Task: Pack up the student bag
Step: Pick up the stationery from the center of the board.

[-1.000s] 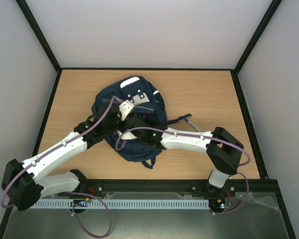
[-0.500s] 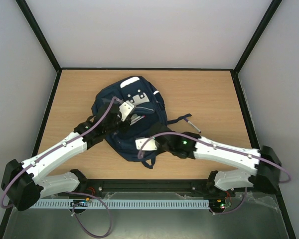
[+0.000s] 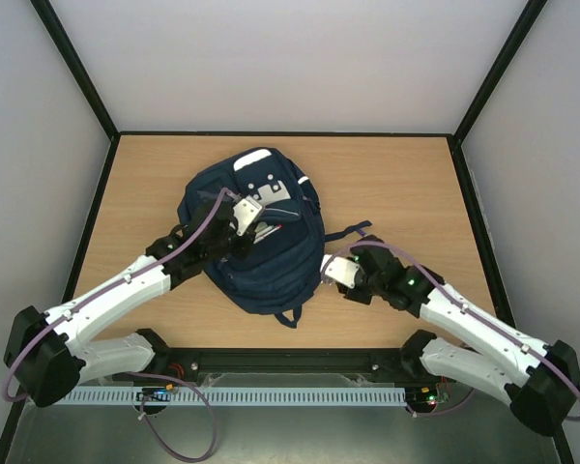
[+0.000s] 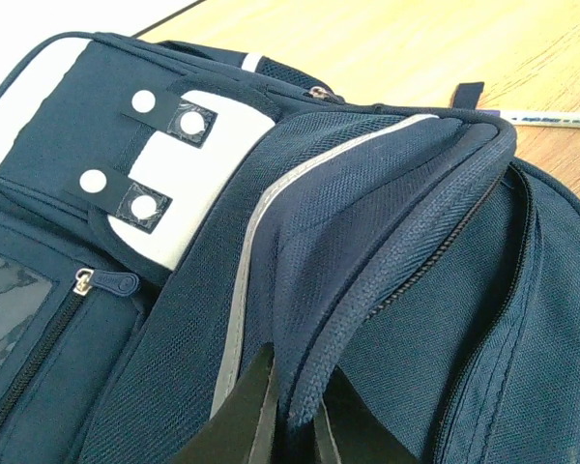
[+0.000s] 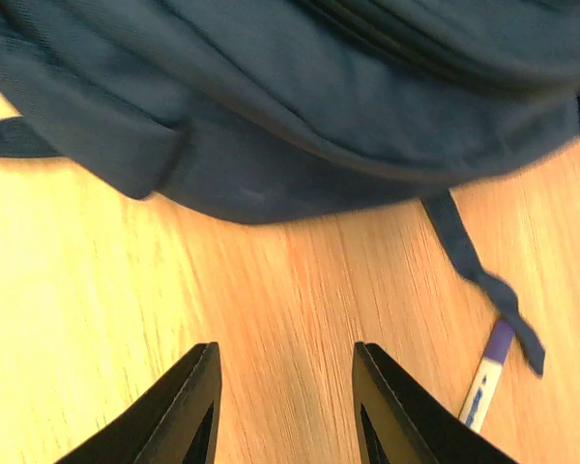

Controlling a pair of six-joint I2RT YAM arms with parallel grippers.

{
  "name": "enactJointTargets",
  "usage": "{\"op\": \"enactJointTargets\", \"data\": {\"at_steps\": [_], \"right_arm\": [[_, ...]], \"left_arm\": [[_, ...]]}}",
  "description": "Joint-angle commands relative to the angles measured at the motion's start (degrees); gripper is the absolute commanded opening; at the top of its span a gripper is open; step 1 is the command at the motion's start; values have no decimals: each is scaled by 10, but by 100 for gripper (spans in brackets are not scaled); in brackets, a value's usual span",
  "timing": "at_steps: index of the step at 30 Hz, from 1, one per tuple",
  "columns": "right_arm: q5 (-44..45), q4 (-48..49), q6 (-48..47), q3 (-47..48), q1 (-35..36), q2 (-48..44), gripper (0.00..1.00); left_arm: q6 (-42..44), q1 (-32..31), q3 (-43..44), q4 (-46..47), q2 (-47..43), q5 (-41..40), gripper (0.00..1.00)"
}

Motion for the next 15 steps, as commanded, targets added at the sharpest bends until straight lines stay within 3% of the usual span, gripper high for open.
{"op": "enactJointTargets", "data": {"at_steps": [1,7,11,15], "right_arm": [[-72,-46,28,9,-92,7,39],[-160,-77,35,100,-271,141,39],[-146,-120,87,182,-330,269,37],[-124,-126,116,220,-355,337,38]], "left_arm": [[0,1,11,42,1,6,7],[0,0,10,41,-5,5,8],[0,0,11,41,-8,6,8],[-1,-1,11,41,-11,9,8]]}}
